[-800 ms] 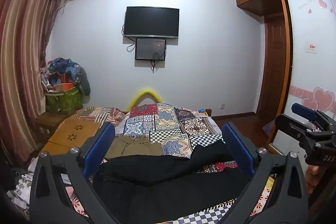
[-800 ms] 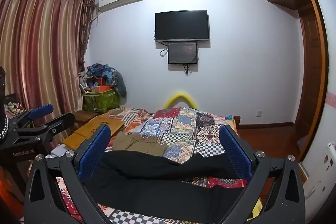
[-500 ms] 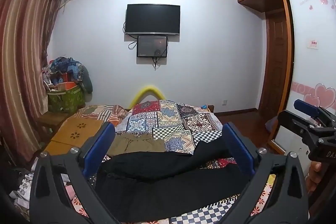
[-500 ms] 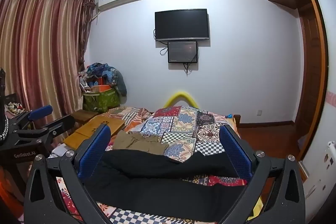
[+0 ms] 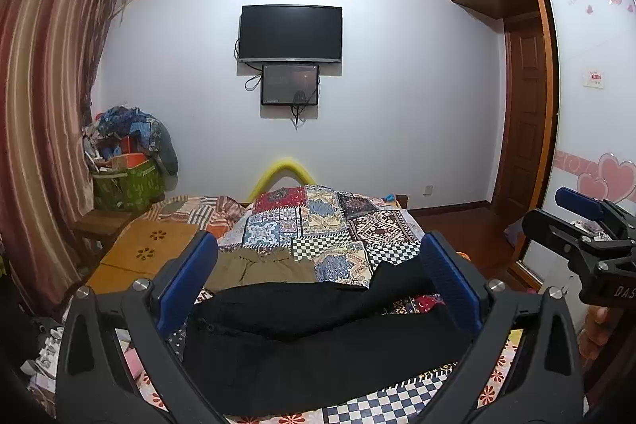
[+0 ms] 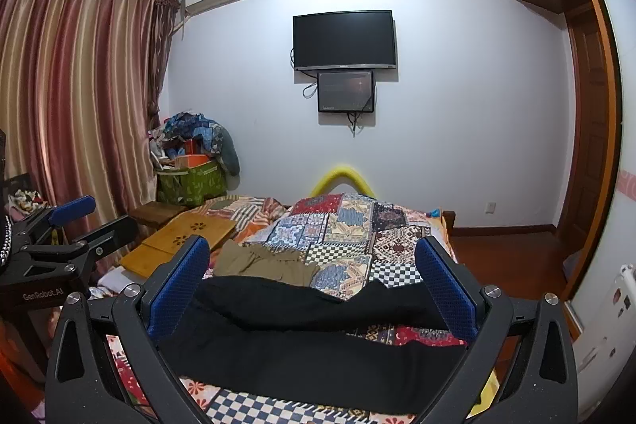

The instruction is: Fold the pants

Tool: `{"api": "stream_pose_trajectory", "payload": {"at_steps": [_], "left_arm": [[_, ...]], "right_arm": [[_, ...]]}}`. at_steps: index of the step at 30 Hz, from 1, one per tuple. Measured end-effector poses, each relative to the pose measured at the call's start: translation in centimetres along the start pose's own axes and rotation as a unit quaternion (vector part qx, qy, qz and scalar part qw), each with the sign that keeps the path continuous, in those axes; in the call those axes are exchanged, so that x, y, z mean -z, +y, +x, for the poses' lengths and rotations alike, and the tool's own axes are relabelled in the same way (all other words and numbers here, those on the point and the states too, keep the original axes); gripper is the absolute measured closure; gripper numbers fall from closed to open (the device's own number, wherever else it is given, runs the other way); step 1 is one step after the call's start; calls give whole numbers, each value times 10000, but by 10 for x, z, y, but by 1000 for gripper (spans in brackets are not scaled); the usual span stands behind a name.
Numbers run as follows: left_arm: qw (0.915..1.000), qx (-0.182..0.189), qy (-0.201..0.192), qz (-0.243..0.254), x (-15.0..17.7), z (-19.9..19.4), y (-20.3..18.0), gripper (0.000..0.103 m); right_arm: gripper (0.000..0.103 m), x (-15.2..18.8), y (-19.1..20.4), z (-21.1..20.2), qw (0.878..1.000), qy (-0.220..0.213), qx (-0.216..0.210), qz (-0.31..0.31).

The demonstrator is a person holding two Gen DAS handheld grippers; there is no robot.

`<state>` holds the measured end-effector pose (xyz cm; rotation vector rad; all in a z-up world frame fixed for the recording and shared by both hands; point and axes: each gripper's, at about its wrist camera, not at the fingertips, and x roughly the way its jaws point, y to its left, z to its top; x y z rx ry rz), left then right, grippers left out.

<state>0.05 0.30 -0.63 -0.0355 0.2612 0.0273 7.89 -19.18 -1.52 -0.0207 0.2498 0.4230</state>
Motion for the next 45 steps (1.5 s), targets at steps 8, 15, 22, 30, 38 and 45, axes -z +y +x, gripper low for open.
{"api": "stream_pose_trajectory", "payload": {"at_steps": [8,15,22,30,38,45], "left_arm": [[10000,-6,75,-36,2,4,4,0],[10000,-19,80,-6,5,5,3,0],[10000,-19,83,-19,6,5,2,0],[10000,-15,88,-16,7,7,2,0],[9999,15,100,-30,7,7,3,0],[9999,39,136,-67,6,7,8,0]], "right_arm": [[0,-2,2,0,10000,50,-15,5],[0,-1,4,-1,10000,62,-15,14],[0,-1,5,0,10000,74,-12,17],[0,-1,4,0,10000,80,-27,30],[0,0,5,2,9999,92,-36,45],[0,0,7,3,9999,110,-30,24]]}}
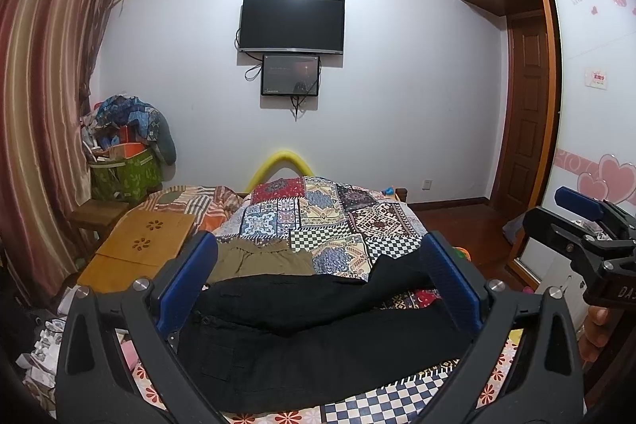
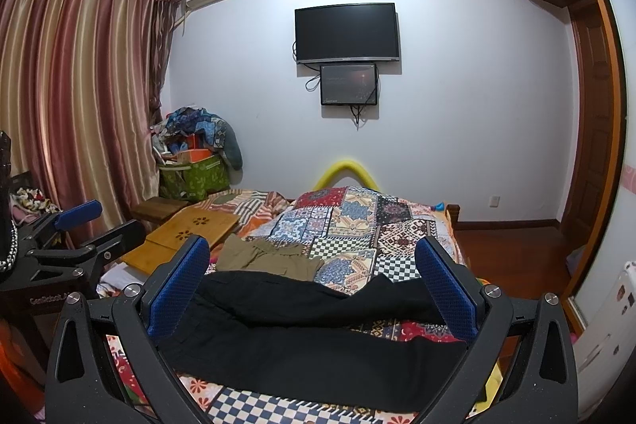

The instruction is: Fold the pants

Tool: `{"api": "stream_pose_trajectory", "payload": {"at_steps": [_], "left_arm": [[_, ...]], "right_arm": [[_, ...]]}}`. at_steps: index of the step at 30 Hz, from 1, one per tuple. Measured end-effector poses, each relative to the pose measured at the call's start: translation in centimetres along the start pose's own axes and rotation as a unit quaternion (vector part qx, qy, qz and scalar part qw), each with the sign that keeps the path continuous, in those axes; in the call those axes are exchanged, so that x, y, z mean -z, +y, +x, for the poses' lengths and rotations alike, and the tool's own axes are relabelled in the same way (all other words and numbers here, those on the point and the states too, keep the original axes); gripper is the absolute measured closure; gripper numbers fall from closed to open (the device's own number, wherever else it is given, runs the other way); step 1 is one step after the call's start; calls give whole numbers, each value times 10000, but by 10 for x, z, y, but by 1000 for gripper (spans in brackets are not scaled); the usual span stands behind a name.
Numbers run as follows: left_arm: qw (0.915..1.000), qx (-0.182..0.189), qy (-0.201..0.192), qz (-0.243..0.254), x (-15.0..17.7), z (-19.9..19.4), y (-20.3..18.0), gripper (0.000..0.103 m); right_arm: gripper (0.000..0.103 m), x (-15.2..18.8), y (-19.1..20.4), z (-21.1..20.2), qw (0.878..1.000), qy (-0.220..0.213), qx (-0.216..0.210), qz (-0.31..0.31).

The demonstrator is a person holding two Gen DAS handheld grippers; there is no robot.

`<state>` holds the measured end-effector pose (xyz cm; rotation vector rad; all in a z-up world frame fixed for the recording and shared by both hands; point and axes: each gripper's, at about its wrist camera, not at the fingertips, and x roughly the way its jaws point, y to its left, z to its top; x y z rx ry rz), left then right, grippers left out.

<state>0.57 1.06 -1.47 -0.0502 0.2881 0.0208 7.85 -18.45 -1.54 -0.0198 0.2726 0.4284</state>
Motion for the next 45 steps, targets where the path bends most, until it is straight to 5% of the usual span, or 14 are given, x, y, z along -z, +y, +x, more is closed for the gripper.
{"api": "stream_pose_trajectory", "payload": {"at_steps": [27,36,45], "left_arm": [[9998,-185,-16,28,0,13,13,0],[9989,-462,8,-74,3,55,48,0],[9909,-1119,659,351,19,148,88,0]], "right_arm": [[0,6,-9,19,9995,115,263,-165],[0,18,-41,56,9963,325,715,-336],[0,34,-94,104,9894,886,1132,-228]]}}
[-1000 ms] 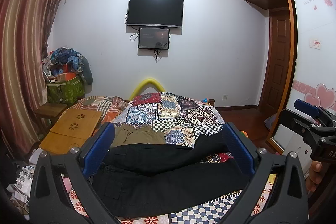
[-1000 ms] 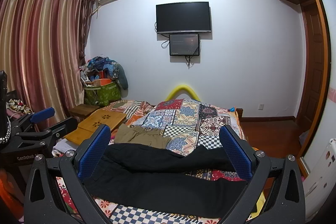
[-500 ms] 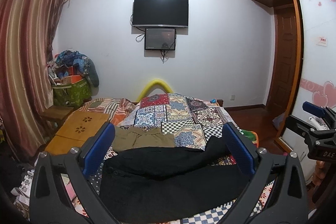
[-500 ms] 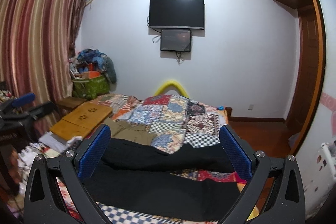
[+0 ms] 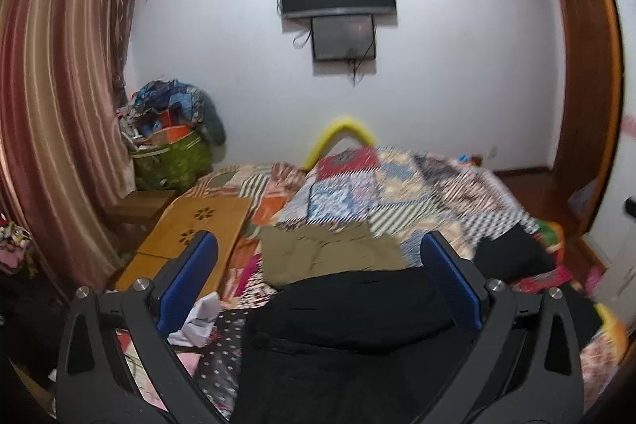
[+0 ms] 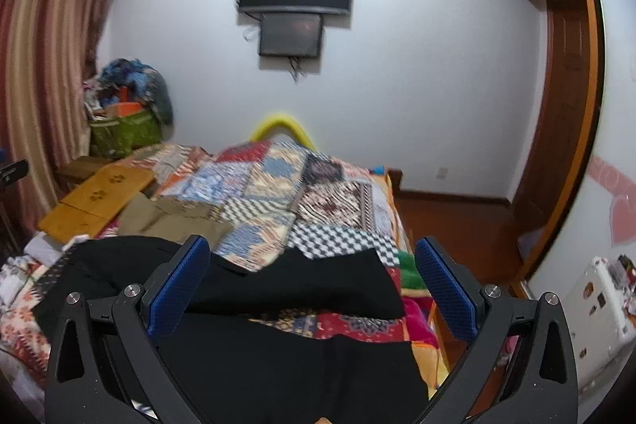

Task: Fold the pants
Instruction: 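Lower both grippers onto the black pants' waistband and close them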

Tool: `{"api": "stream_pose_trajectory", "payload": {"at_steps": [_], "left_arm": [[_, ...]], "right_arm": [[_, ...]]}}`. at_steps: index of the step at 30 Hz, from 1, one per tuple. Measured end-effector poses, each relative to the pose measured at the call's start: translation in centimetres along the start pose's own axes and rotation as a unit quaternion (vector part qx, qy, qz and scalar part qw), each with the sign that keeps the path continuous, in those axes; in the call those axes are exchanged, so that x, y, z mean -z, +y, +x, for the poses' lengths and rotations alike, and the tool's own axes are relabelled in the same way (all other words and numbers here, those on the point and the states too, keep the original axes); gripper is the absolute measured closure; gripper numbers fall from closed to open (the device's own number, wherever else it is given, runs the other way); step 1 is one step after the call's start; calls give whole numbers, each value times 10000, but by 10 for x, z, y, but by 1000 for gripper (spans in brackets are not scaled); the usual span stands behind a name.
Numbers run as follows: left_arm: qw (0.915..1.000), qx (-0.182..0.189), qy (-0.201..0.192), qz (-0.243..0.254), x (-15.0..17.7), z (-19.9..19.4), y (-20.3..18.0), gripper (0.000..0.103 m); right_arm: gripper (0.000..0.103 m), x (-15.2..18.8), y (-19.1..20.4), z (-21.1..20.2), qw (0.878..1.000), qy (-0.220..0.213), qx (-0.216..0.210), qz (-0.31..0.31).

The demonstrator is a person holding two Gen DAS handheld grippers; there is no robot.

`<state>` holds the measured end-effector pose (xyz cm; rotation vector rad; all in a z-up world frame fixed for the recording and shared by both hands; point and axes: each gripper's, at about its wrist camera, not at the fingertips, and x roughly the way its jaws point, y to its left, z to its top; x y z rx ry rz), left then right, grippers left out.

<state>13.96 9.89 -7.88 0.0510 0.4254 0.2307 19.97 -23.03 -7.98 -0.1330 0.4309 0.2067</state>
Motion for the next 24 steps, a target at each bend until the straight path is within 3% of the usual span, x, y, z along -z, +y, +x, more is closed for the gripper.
{"api": "stream_pose_trajectory", "payload": {"at_steps": [4,13,22,24], "left_arm": [[9987,-18,483,160,9,55,8,0],[9885,-118,1487,-241,42,164,48,0],[9665,-170,2428,-816,73,262,96,0],[9613,-163,2595,-911,78,279,103,6]], "right_arm": [[0,4,-18,34,9993,364,115,3],[0,17,-58,109,9934,1068,121,404],[2,28,-89,175,9857,1526,219,678],[2,28,-94,188,9845,1591,244,700]]}}
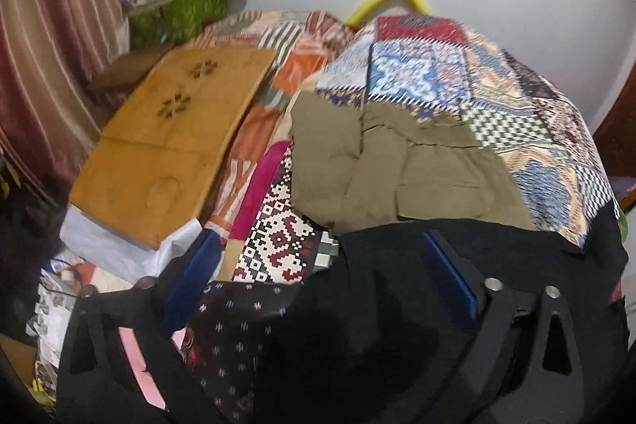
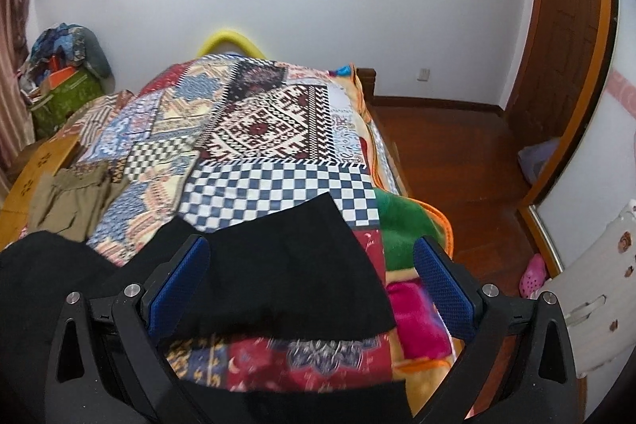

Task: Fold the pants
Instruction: 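Lower both grippers onto the black pants' waistband and close them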

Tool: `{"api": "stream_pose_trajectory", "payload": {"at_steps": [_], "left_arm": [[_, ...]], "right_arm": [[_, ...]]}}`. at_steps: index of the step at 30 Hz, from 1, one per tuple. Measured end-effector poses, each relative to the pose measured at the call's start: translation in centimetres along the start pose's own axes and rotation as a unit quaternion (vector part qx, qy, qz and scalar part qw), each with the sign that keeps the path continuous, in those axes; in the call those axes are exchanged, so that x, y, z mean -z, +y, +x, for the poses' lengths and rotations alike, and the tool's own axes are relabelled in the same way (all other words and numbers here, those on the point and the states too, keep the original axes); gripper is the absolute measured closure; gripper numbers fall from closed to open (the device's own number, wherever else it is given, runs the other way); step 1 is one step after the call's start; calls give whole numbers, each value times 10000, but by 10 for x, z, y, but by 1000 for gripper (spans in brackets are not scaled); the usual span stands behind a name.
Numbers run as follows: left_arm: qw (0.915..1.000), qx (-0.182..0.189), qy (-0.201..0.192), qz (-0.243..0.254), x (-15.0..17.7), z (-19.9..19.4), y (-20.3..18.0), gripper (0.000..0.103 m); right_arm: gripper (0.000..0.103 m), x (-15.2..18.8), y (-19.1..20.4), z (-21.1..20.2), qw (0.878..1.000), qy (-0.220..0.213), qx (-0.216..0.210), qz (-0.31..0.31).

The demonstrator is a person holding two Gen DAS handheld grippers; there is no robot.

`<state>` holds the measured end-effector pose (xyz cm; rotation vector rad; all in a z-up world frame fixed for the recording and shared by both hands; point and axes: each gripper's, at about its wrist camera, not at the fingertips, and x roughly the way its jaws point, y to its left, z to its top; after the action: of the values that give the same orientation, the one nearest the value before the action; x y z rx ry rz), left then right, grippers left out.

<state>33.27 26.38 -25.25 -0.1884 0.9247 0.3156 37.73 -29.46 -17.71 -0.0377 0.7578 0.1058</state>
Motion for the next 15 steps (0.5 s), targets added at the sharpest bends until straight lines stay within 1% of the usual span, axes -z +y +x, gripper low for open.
{"api": "stream_pose_trajectory", "payload": {"at_steps": [3,8,11,13,15], "left_arm": [[9994,78,344,-50,-6,30,5,8],[9967,294,756,-2,-2,62,-6,8],[9942,359,1013,75,3,77,-15,8],[9926,314,1154,206,7,86,-21,11],[9913,360,1240,251,8,91,-24,17]], "right_arm": [[2,-8,-5,17,10000,56,10,37],[2,-19,-12,41,9999,138,65,71],[3,-23,-14,58,9997,236,82,53],[5,-24,-15,71,9993,372,73,29],[8,-24,-14,86,9986,525,78,-8]]}}
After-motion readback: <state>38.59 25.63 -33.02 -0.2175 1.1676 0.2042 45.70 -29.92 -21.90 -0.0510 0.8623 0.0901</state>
